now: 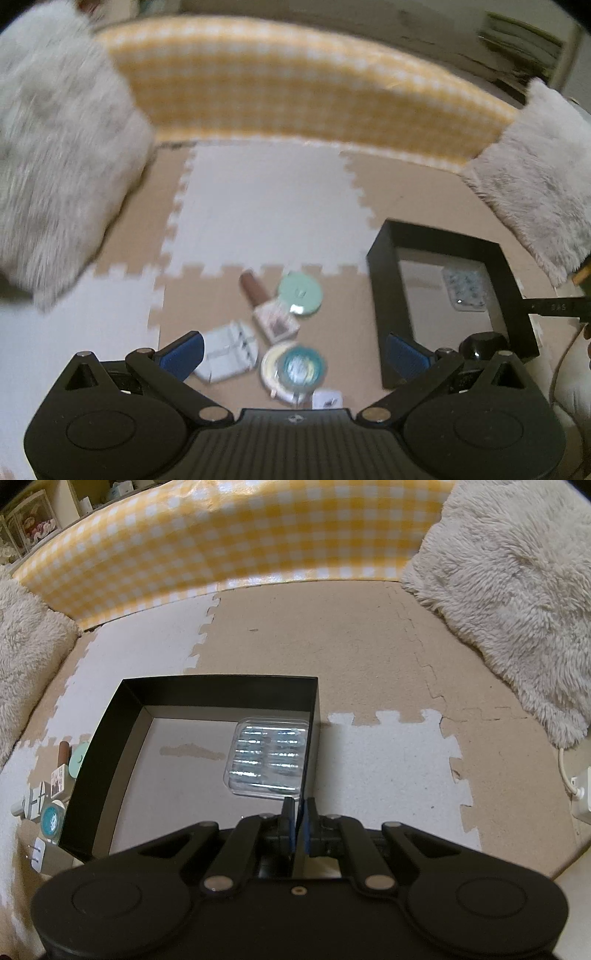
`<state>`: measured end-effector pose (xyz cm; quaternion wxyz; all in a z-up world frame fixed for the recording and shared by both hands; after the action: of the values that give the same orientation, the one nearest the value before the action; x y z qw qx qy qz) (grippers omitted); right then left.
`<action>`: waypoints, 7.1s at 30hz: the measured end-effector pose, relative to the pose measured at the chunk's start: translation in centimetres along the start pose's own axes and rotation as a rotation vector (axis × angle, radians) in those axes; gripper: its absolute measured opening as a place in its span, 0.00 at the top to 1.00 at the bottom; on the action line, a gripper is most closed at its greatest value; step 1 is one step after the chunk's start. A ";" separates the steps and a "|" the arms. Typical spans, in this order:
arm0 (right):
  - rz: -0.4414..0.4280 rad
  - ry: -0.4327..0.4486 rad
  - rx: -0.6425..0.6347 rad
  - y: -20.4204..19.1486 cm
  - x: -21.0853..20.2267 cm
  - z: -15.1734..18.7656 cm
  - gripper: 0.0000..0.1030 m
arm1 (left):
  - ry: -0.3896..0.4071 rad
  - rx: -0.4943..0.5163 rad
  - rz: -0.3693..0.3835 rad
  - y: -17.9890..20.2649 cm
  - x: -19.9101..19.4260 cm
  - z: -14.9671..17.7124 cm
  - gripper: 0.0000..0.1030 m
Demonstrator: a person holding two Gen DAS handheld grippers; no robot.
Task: Organize rigid objects
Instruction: 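Move the left tool to the white plug adapter and grasp it, then carry the white plug adapter with the left tool into the box and release, then move the left tool to the blue-rimmed tape roll and grasp it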
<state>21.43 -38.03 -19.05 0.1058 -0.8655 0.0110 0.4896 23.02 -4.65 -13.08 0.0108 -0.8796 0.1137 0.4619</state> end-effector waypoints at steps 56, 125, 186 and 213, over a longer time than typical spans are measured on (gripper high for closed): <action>0.003 -0.004 -0.008 -0.2 0.1 0.1 0.95 | -0.107 0.045 0.019 3.4 3.7 5.2 0.76; -0.031 -0.009 0.023 0.2 0.1 0.0 0.95 | -0.088 -0.054 0.377 20.3 14.1 1.5 0.69; -0.030 -0.017 0.026 0.4 0.2 0.0 0.94 | -0.052 0.283 0.069 4.1 4.4 3.3 0.27; -0.014 -0.026 -0.001 0.1 0.4 0.1 0.94 | -0.058 0.279 -0.011 3.0 6.3 3.3 0.57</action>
<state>21.55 -38.09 -19.46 0.1091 -0.8592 0.0032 0.4998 23.14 -8.36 -19.84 0.1389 -0.8564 0.1715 0.4667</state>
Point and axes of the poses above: each gripper's, at about its wrist camera, not at the fingertips, and x roughly the way its jaws point, y to its right, z to its underside, the point moved 7 cm from there along x, roughly the way its jaws point, and after that the axes turned 1 degree about -z, right-handed, at the moved point
